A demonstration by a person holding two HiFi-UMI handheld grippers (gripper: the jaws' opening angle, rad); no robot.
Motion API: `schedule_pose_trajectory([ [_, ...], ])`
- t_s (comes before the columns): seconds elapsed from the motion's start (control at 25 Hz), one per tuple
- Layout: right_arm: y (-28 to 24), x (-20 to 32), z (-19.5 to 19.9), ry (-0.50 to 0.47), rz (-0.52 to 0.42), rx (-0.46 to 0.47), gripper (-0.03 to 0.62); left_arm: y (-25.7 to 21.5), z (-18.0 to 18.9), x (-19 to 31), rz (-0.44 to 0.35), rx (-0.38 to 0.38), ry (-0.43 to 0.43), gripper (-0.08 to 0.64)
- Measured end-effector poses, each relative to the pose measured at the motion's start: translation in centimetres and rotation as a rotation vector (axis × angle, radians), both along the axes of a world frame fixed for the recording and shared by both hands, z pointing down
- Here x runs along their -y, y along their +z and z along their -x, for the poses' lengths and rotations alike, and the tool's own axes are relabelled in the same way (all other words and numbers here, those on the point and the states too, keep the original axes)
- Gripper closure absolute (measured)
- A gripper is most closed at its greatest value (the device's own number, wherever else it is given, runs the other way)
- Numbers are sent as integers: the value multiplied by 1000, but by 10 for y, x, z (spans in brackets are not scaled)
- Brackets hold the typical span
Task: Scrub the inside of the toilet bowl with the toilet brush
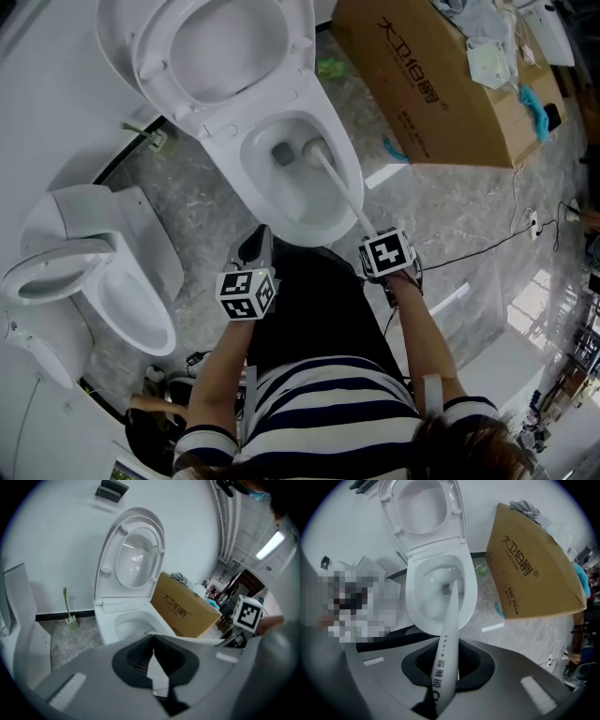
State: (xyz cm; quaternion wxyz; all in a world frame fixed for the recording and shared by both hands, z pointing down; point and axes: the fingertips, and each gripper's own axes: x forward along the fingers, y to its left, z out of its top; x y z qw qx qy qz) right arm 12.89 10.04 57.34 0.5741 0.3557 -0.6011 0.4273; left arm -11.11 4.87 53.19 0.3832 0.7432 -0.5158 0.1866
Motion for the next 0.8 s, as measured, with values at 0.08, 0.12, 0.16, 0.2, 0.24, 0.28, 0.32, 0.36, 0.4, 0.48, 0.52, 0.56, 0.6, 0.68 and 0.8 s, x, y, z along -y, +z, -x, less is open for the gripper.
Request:
schedule_pose_trajectory([
  [0.08,-4,-5,-5,-42,15,-22,537,0,1,1,0,1,1,560],
  [0.12,-6,-6,-8,-66,24,-32,537,0,1,1,1,1,-1,560],
  [0.16,-8,-8,-10,-89,32,-44,537,0,2,1,2,1,-2,560],
  [0.2,-11,-9,-12,-109,42,-55,537,0,3,1,4,0,-4,560],
  [0.24,-13,-11,-15,-129,52,-66,537,0,4,0,4,0,-5,560],
  [0.28,-15,-11,-17,-152,62,-77,537,0,5,0,5,-1,-6,560],
  [0.32,-16,-12,-19,-178,70,-88,538,1,6,0,7,-2,-7,560],
  [0.36,-18,-12,-22,-205,76,-100,538,1,7,0,9,-2,-9,560],
  [0.4,-19,-11,-23,-233,81,-113,538,2,8,-1,12,-2,-10,560],
  [0.48,-22,-11,-27,-291,93,-139,538,2,11,-2,17,-2,-13,560],
  [0.52,-23,-12,-28,-318,102,-150,538,2,12,-3,19,-2,-14,560],
  [0.56,-25,-13,-30,-344,114,-160,538,2,12,-4,20,-1,-15,560],
  [0.6,-26,-15,-31,-370,127,-169,538,2,13,-5,21,-1,-15,560],
  [0.68,-29,-17,-35,-419,155,-184,539,2,14,-7,22,-1,-15,560],
  [0.8,-32,-22,-42,-492,204,-210,540,3,17,-9,25,1,-18,560],
])
